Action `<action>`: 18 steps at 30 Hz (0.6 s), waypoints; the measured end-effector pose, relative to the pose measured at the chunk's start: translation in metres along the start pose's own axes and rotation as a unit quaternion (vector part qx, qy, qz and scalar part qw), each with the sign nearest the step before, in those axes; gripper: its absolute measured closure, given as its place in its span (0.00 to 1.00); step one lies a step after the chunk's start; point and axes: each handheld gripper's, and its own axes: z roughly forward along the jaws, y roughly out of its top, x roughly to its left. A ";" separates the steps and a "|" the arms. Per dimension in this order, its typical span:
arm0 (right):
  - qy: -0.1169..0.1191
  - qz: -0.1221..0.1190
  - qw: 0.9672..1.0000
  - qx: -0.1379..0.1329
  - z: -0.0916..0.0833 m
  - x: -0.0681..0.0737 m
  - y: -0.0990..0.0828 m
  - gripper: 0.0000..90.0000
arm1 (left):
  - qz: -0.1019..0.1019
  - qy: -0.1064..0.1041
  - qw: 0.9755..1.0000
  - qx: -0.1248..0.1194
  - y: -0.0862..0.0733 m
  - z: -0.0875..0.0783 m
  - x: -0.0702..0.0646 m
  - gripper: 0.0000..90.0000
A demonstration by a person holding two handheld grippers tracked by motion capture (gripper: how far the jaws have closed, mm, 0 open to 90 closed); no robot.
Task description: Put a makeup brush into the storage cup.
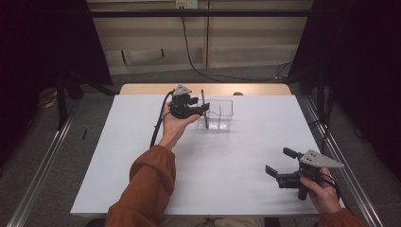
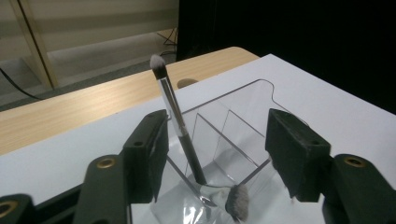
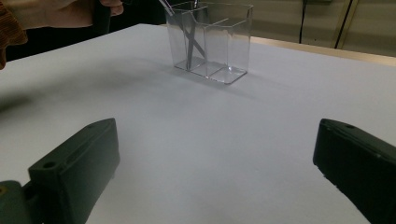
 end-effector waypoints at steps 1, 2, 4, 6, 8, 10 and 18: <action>0.000 0.000 1.000 0.000 0.000 0.000 0.000 0.00 | -0.003 -0.001 1.000 0.000 0.000 0.000 0.000 0.39; 0.000 0.000 1.000 -0.001 0.000 0.000 0.000 0.00 | -0.003 -0.002 1.000 -0.002 0.000 0.000 0.000 0.35; 0.000 0.000 1.000 -0.001 0.000 0.000 0.000 0.00 | -0.006 0.000 1.000 -0.007 0.000 0.000 0.000 0.30; 0.000 -0.001 1.000 -0.001 0.000 0.000 0.000 0.00 | -0.005 0.001 1.000 -0.009 0.000 0.000 0.000 0.25; 0.000 -0.001 1.000 -0.002 0.000 0.000 0.000 0.00 | -0.006 0.000 1.000 -0.008 0.001 -0.001 0.000 0.21; -0.001 -0.001 1.000 -0.003 0.000 0.000 0.000 0.00 | -0.004 -0.001 1.000 -0.011 0.002 -0.002 0.000 0.20; -0.004 0.001 1.000 -0.003 -0.001 -0.002 0.000 0.00 | 0.002 0.002 1.000 -0.020 0.006 -0.010 0.002 0.07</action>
